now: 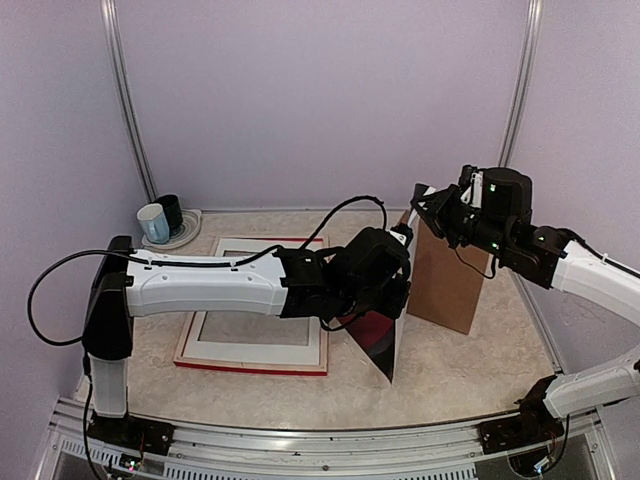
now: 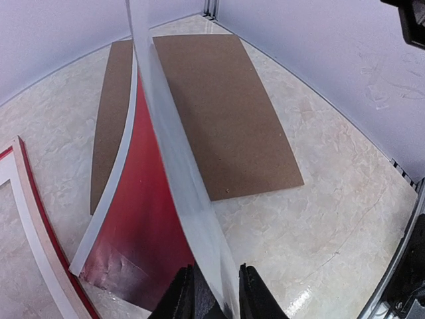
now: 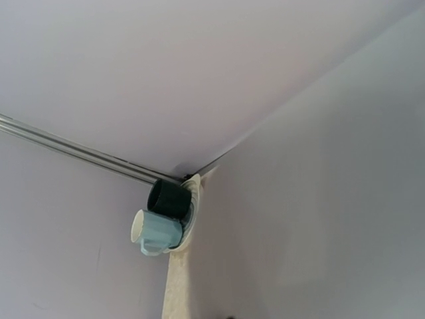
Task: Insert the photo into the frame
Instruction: Pass from the right arm to the left, then turn over the photo.
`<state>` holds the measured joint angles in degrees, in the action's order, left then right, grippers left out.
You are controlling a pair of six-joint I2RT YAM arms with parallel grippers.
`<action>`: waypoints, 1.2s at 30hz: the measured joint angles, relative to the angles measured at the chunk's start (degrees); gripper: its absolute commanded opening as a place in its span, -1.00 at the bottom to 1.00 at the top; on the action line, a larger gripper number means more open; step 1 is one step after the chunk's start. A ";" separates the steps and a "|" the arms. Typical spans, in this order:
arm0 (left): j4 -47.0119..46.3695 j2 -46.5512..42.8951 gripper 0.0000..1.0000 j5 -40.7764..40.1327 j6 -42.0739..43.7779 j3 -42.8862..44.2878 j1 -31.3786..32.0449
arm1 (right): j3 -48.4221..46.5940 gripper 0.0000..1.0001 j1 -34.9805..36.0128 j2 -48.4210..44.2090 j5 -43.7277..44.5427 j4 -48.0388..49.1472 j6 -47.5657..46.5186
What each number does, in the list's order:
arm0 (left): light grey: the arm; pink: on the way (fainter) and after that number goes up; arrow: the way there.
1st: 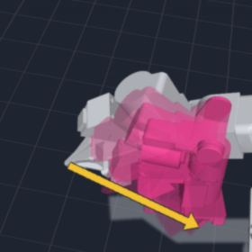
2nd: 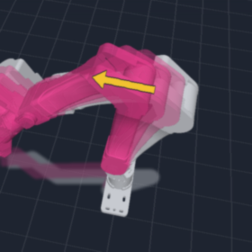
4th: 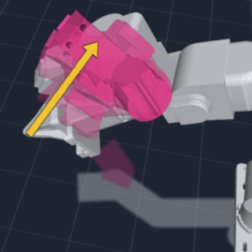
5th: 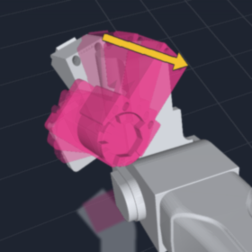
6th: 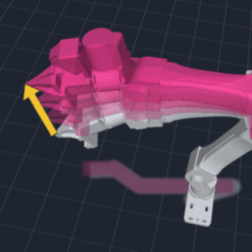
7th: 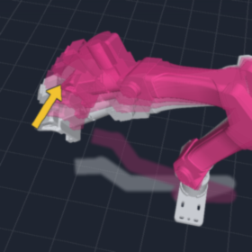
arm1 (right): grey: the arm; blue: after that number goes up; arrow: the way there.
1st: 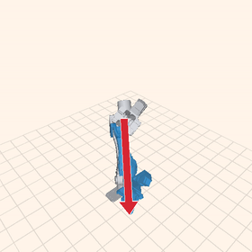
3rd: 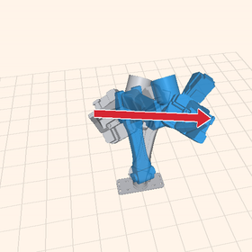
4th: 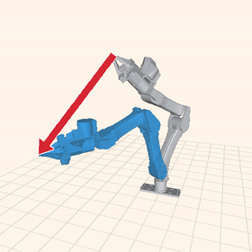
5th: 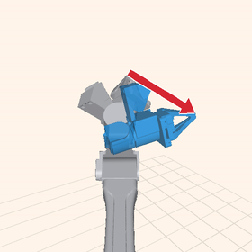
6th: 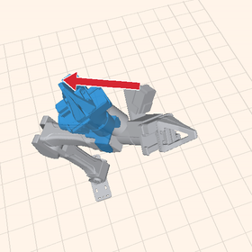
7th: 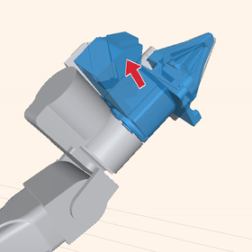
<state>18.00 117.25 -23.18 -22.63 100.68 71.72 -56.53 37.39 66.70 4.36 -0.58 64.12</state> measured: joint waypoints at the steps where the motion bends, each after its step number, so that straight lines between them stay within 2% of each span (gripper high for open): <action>1: 0.39 -0.04 -0.64 0.00 -0.28 0.02 0.00 | 0.00 -0.77 0.00 -0.07 0.00 -0.15 0.00; 4: 1.16 -0.24 -0.82 -0.02 -0.79 0.02 0.00 | -0.02 -0.60 0.00 -0.33 0.02 -0.48 -0.07; 7: 1.57 -0.46 -0.99 -0.02 -1.22 0.02 0.00 | -0.26 -0.27 0.02 -0.57 -0.04 -0.79 -0.17; 16: 2.27 -3.08 -1.00 0.07 -1.42 -0.04 -0.55 | -2.05 0.51 0.33 -3.30 -0.42 -2.69 -1.53; 18: 2.23 -4.55 -1.00 0.46 -1.38 -0.17 -1.09 | -2.86 0.95 0.37 -4.59 -0.17 -3.04 -2.67; 29: 2.29 -15.76 -1.00 10.84 -4.02 -0.13 -9.94 | -8.96 0.99 0.39 -10.78 4.55 -4.52 -13.64; 36: 2.47 -23.15 -1.00 25.44 -10.86 -0.94 -17.59 | -9.11 0.99 0.39 -9.86 5.95 -6.08 -17.31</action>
<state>20.47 94.11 2.26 -33.50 99.74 54.13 -65.65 37.78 56.84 10.31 -6.66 46.81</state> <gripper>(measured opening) 0.009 0.993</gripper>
